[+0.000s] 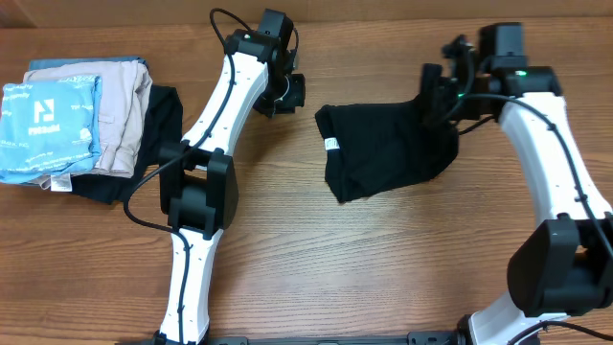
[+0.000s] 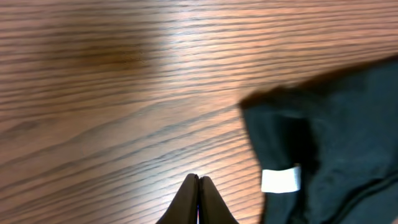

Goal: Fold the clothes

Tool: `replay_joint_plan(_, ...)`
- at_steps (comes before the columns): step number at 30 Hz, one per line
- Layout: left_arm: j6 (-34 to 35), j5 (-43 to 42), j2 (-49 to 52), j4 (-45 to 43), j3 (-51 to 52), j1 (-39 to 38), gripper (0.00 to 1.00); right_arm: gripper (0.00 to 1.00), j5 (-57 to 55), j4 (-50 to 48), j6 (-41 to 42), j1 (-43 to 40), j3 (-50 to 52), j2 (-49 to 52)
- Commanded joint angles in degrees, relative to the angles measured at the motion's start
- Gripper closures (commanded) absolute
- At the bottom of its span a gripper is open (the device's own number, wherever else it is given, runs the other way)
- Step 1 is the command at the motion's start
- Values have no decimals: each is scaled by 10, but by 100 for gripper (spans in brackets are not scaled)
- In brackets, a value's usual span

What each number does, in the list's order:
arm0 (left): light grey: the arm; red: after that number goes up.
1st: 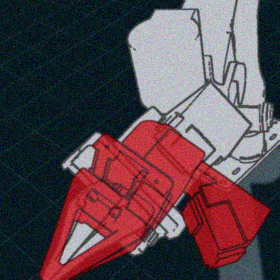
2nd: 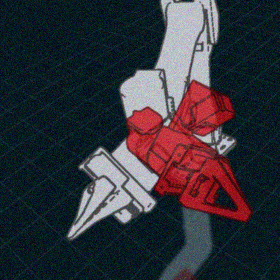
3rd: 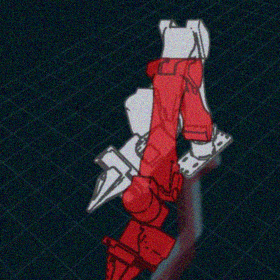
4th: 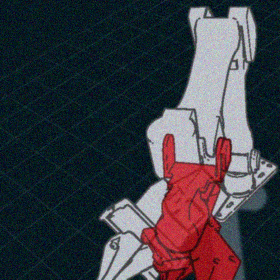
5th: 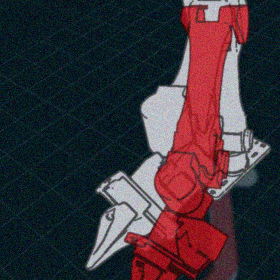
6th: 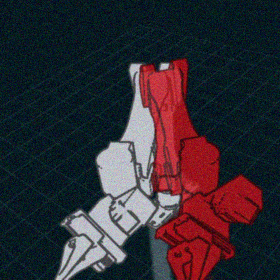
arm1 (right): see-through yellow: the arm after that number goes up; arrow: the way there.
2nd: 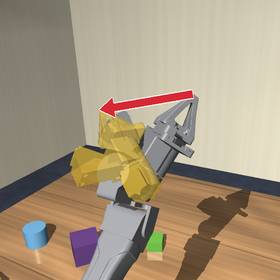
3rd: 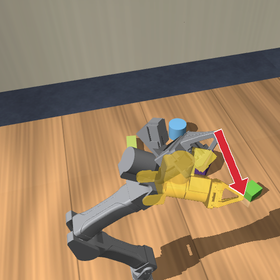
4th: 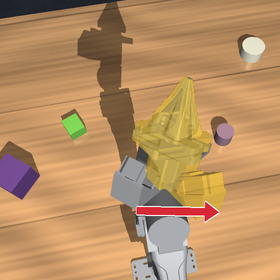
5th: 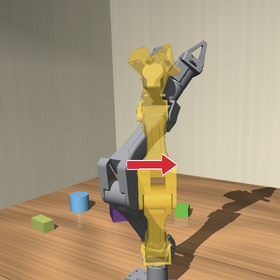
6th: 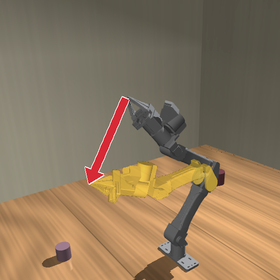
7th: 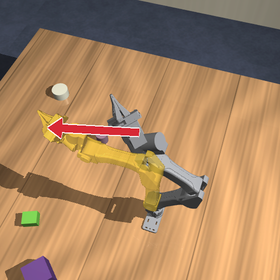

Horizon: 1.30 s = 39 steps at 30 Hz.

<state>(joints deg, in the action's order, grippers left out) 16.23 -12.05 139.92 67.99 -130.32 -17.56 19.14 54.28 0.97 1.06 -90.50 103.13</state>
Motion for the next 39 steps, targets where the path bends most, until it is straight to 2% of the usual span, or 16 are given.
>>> replay_joint_plan(1,-15,48,-19,20,-10,7,96,96,-30,-4,56,52,-18,-9)
replay_joint_plan(10,-14,76,-19,35,-10,17,96,96,-30,-34,83,140,-17,0)
replay_joint_plan(23,-15,80,-19,76,-10,37,96,96,10,-111,83,203,-2,98)
replay_joint_plan(25,-15,80,-19,79,-10,37,93,60,50,-126,82,203,-2,98)
replay_joint_plan(30,-21,49,-36,81,-20,38,85,27,94,-111,48,149,-25,55)
replay_joint_plan(32,-21,11,-50,78,-23,37,91,32,91,-95,50,111,-25,45)
replay_joint_plan(33,-22,-23,-53,72,-23,36,96,44,95,-83,50,84,-25,45)
replay_joint_plan(34,-30,-69,-53,55,-22,33,96,69,95,-72,50,57,-25,49)
replay_joint_plan(35,-41,-127,-52,21,-19,28,96,89,97,-71,50,37,-25,54)
replay_joint_plan(36,-47,-153,-52,-12,-15,21,96,96,97,-71,48,26,-25,63)
replay_joint_plan(39,-47,-155,-52,-80,0,-9,96,96,112,-40,19,21,-24,99)
